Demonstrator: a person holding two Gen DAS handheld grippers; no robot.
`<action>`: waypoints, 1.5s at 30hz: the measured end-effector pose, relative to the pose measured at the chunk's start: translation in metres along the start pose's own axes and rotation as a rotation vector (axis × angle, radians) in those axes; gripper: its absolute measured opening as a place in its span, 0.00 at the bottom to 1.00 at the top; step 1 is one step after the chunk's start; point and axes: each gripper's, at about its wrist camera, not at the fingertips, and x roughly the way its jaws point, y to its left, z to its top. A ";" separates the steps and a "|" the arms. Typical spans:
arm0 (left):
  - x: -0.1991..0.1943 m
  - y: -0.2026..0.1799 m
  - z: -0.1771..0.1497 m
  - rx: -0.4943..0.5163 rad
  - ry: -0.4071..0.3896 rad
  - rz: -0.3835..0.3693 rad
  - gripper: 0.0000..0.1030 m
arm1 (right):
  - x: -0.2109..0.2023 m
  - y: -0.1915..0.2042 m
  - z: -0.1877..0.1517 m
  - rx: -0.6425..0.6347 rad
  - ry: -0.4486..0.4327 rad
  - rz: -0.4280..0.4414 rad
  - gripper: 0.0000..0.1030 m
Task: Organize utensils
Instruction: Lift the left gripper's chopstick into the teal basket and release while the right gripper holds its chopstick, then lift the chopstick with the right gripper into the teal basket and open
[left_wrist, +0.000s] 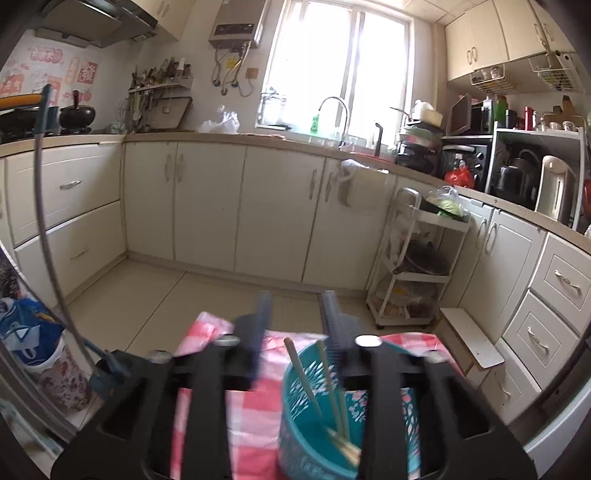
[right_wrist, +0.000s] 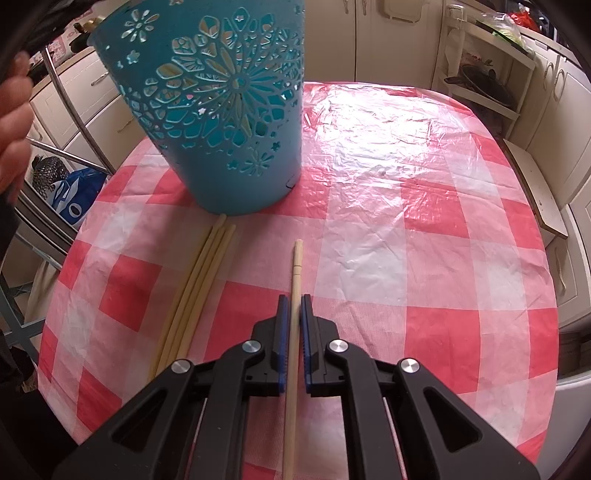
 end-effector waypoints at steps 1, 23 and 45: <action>-0.011 0.004 -0.001 -0.003 -0.007 0.019 0.55 | 0.000 0.000 0.000 -0.001 0.003 0.004 0.08; -0.077 0.021 -0.015 0.019 0.057 0.113 0.91 | -0.043 -0.052 0.002 0.230 -0.119 0.343 0.06; -0.071 0.035 -0.012 -0.021 0.104 0.158 0.92 | -0.165 -0.006 0.135 0.244 -0.844 0.370 0.06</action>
